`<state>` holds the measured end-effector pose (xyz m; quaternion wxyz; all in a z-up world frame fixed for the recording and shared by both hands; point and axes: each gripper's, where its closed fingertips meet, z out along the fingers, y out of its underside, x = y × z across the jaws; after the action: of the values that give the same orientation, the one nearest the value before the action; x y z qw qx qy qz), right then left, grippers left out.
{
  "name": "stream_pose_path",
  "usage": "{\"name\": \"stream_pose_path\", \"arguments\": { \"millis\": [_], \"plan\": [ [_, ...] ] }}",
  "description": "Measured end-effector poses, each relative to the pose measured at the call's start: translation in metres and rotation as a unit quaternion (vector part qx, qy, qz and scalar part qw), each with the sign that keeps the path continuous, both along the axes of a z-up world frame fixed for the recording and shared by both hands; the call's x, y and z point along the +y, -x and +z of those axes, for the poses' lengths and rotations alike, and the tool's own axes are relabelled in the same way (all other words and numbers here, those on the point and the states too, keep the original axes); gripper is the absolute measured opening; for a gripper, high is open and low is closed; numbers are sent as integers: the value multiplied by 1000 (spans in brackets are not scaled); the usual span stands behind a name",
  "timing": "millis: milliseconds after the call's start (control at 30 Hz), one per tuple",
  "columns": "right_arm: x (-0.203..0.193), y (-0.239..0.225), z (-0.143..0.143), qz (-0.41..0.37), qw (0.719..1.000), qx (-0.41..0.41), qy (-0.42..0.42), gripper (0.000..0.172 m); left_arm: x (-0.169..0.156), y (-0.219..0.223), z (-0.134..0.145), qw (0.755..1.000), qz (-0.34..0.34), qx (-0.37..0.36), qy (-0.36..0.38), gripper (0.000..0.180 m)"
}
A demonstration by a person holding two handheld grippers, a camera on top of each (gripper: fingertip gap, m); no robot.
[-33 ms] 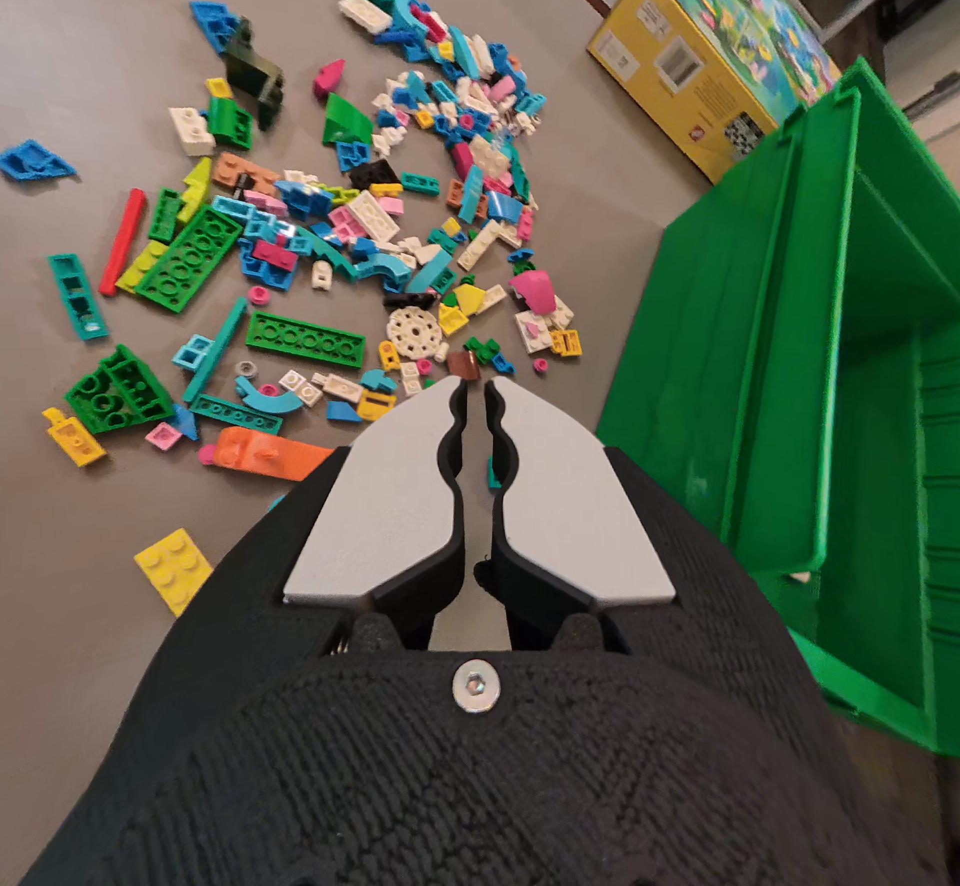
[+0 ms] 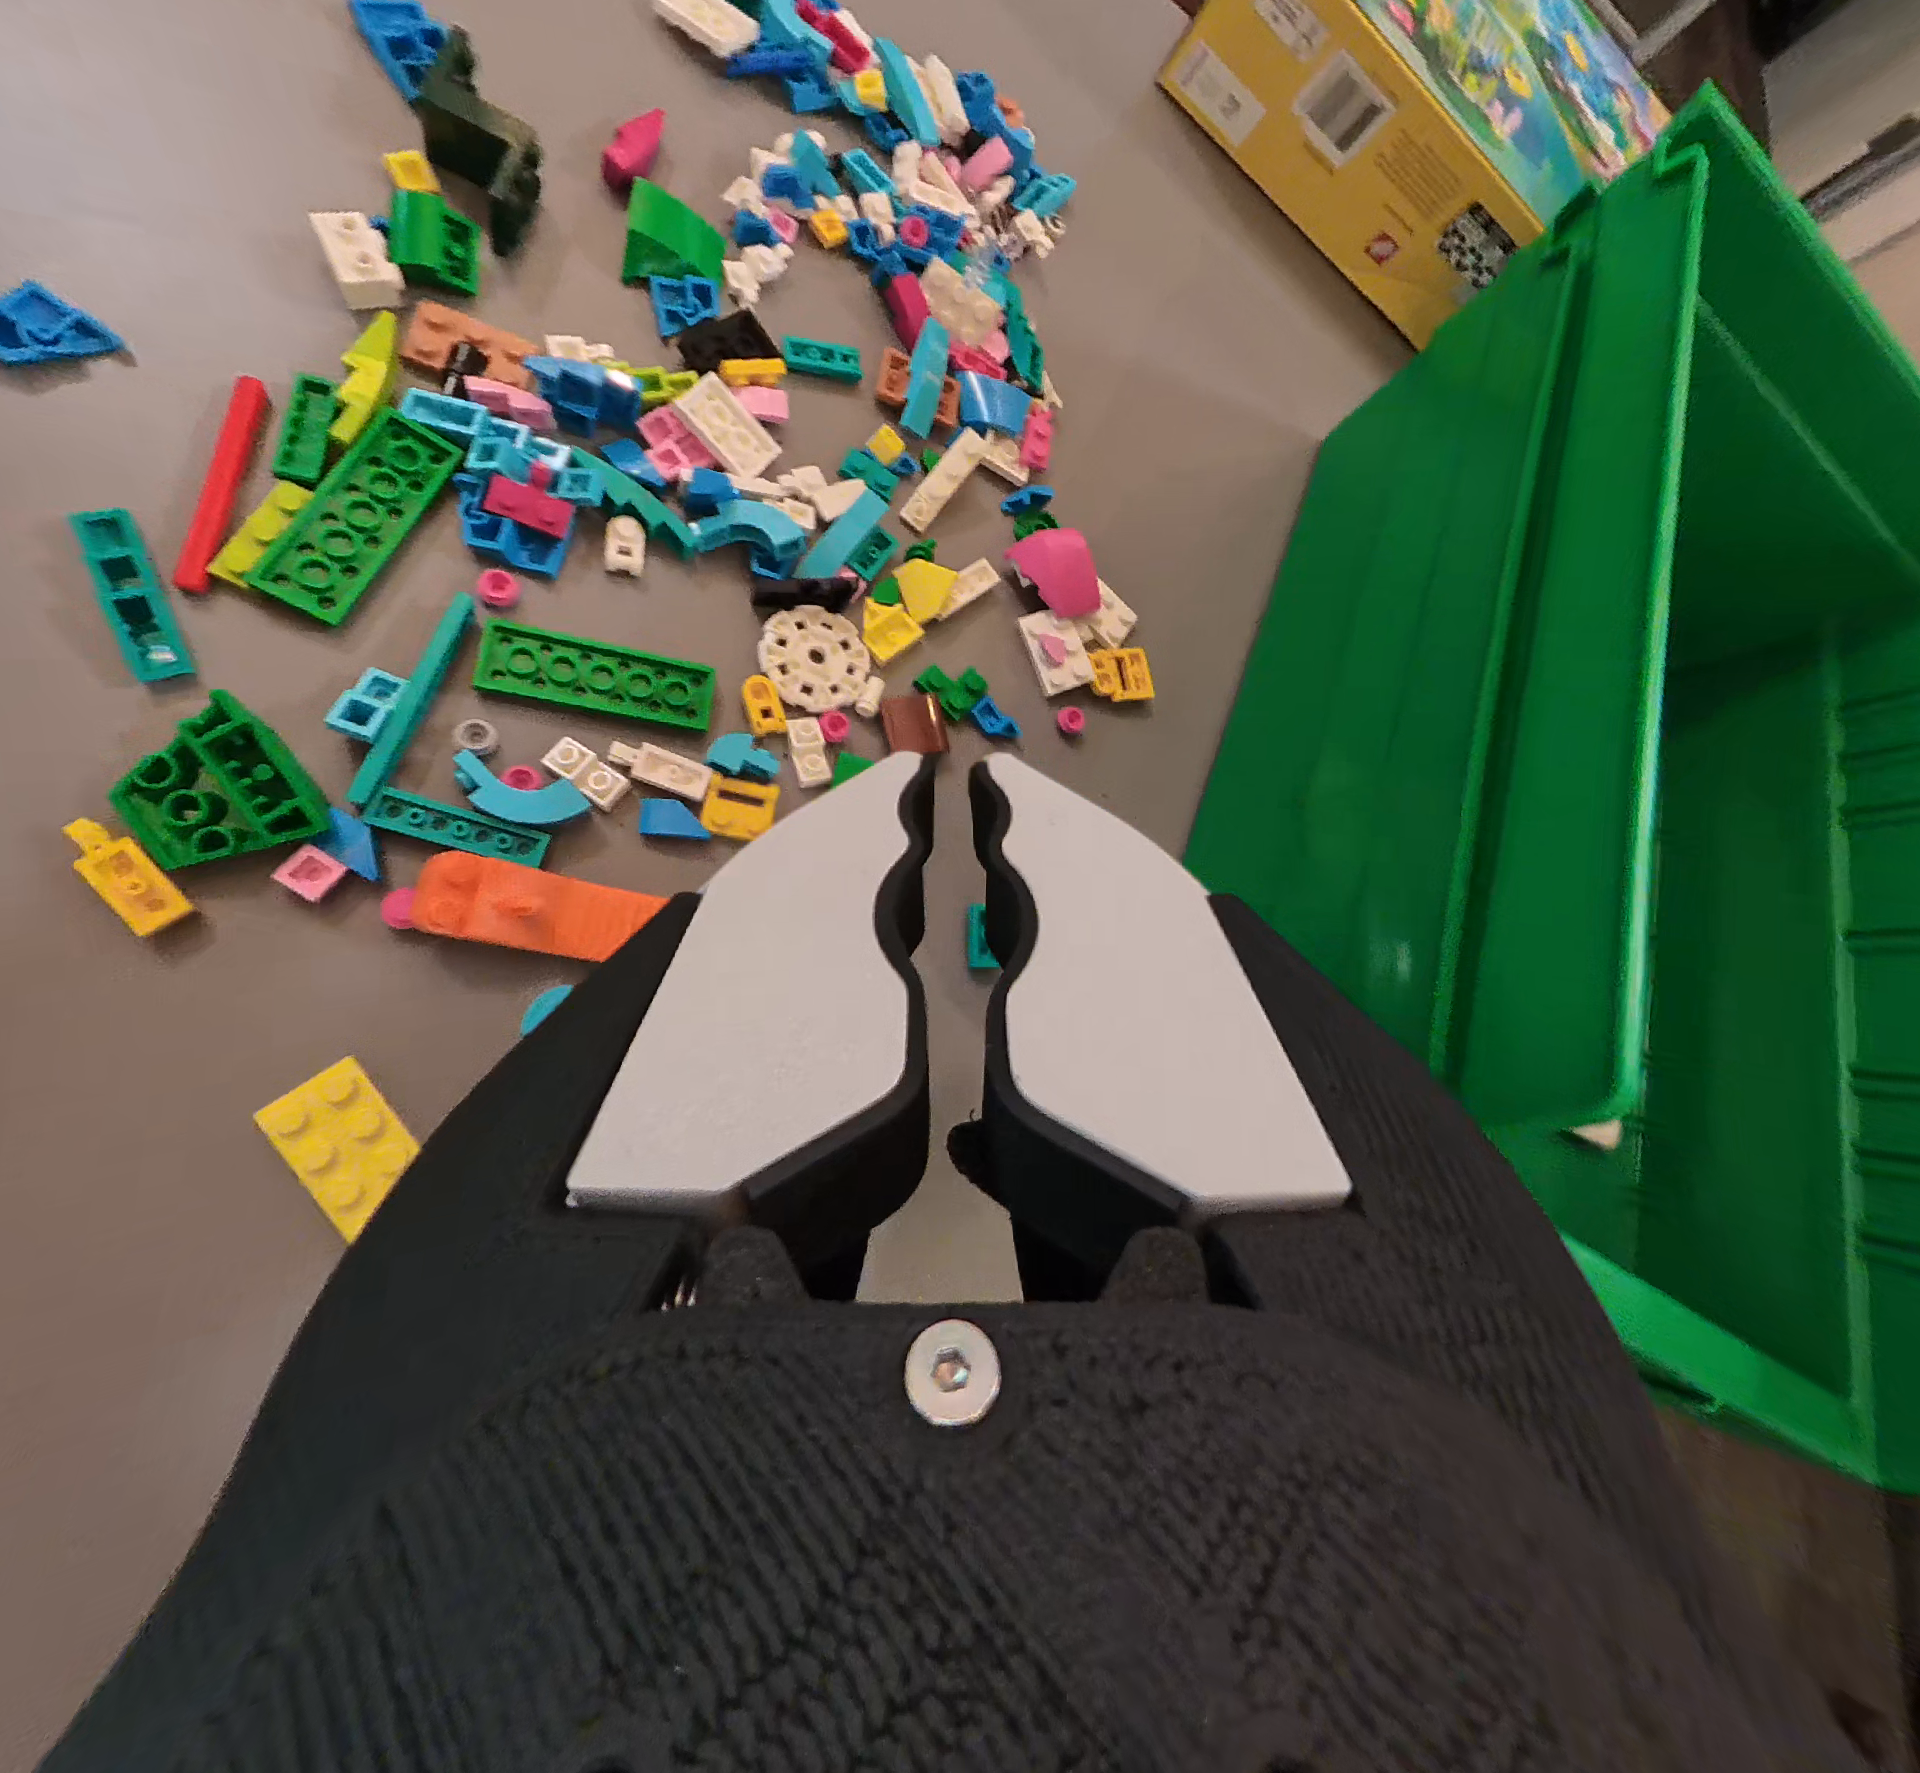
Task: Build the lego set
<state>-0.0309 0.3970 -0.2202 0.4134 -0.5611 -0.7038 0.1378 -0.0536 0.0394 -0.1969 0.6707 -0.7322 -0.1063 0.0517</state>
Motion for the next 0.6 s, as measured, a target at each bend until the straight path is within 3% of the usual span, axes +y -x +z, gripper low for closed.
{"name": "stream_pose_path", "arguments": {
  "millis": [200, 300, 400, 600],
  "plan": [
    [8, -7, -4, -11, 999, 17, 39, 9, -1, 17, 5, 998, 50, -25, -28, 8],
    [9, -12, -17, -13, 997, 12, 74, 11, 29, 8, 9, 1000, 7, -22, -16, 8],
    [19, -20, -26, -31, 996, -2, 80, 12, 62, 1, 19, 998, -40, 48, 9, 8],
    [21, -24, -26, -10, 993, -3, 121, 11, 130, -6, 34, 989, -110, 96, -31, 8]
  ]
}}
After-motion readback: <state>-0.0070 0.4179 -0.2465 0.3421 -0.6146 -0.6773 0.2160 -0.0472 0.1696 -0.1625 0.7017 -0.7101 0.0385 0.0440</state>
